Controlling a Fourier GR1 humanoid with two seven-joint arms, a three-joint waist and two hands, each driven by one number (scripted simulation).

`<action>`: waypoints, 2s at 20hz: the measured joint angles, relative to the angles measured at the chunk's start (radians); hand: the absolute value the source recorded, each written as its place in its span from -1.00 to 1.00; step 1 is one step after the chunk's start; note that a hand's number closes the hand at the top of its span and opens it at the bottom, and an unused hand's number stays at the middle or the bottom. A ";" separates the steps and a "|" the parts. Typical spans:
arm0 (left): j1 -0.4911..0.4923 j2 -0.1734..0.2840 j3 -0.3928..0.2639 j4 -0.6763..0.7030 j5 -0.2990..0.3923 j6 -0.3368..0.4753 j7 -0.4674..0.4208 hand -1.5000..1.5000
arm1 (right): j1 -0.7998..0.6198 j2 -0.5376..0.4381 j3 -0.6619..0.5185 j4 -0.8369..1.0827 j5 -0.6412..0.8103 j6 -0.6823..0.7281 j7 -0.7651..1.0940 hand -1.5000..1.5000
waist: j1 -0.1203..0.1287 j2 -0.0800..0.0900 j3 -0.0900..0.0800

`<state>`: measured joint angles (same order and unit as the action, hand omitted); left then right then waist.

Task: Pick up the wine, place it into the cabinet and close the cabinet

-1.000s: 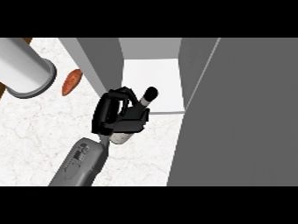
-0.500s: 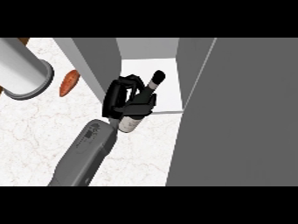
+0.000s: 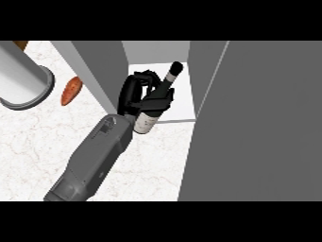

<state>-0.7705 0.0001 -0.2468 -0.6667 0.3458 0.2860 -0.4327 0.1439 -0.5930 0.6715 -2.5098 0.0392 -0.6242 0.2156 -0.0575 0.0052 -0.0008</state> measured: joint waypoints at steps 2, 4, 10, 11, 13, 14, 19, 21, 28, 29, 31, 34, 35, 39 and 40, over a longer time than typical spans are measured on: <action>-0.046 0.000 -0.008 0.054 0.007 0.017 0.002 1.00 | 0.004 0.005 0.000 0.003 -0.003 0.005 -0.012 -1.00 | -0.003 0.002 0.000; -0.084 0.000 -0.018 0.107 0.002 0.038 0.005 1.00 | 0.008 0.002 -0.003 0.003 -0.006 0.011 -0.021 -1.00 | -0.009 0.003 0.000; -0.163 0.000 -0.006 0.249 0.032 0.060 0.001 1.00 | 0.015 0.009 0.002 0.006 -0.014 0.026 -0.044 -1.00 | -0.021 0.009 0.000; -0.175 0.000 0.006 0.268 0.040 0.065 -0.005 1.00 | 0.023 0.006 0.001 0.006 -0.016 0.030 -0.053 -1.00 | -0.026 0.010 0.000; -0.192 0.001 0.027 0.304 0.057 0.064 -0.016 1.00 | 0.029 0.008 0.010 0.006 -0.017 0.030 -0.062 -1.00 | -0.031 0.012 -0.001; -0.201 0.001 0.037 0.322 0.064 0.060 -0.022 1.00 | 0.030 0.012 0.019 0.008 -0.018 0.031 -0.067 -1.00 | -0.034 0.014 -0.001; -0.253 0.003 0.077 0.401 0.084 0.060 -0.036 1.00 | 0.046 0.009 0.018 0.008 -0.024 0.042 -0.095 -1.00 | -0.041 0.018 -0.001; -0.266 0.006 0.088 0.428 0.085 0.064 -0.049 1.00 | 0.052 0.007 0.026 0.009 -0.025 0.047 -0.104 -1.00 | -0.044 0.019 -0.001; -0.319 0.018 0.108 0.502 0.073 0.113 -0.091 -1.00 | 0.062 0.009 0.029 0.013 -0.032 0.062 -0.134 -1.00 | -0.058 0.027 -0.001; -0.328 0.024 0.108 0.511 0.069 0.116 -0.092 -1.00 | 0.062 0.009 0.031 0.013 -0.033 0.064 -0.139 -1.00 | -0.061 0.028 -0.001; -0.338 0.039 0.104 0.527 0.059 0.124 -0.103 -1.00 | 0.067 0.007 0.033 0.014 -0.034 0.068 -0.147 -1.00 | -0.063 0.029 -0.001; -0.352 0.052 0.101 0.550 0.046 0.147 -0.115 -1.00 | 0.075 0.009 0.037 0.016 -0.037 0.075 -0.163 -1.00 | -0.068 0.032 0.000; -0.360 0.057 0.099 0.558 0.041 0.155 -0.114 -1.00 | 0.074 0.010 0.037 0.016 -0.038 0.077 -0.164 -1.00 | -0.069 0.033 -0.001; -0.376 0.070 0.098 0.584 0.031 0.189 -0.116 -1.00 | 0.084 0.002 0.043 0.015 -0.040 0.087 -0.182 -1.00 | -0.076 0.034 -0.001; -0.378 0.071 0.099 0.587 0.031 0.195 -0.119 -1.00 | 0.087 0.001 0.044 0.015 -0.041 0.089 -0.188 -1.00 | -0.076 0.034 -0.001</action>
<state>-1.1483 0.0715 -0.1477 -0.0793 0.3766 0.4813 -0.5519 0.2313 -0.5924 0.7158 -2.4943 -0.0013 -0.5353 0.0279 -0.1336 0.0387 -0.0018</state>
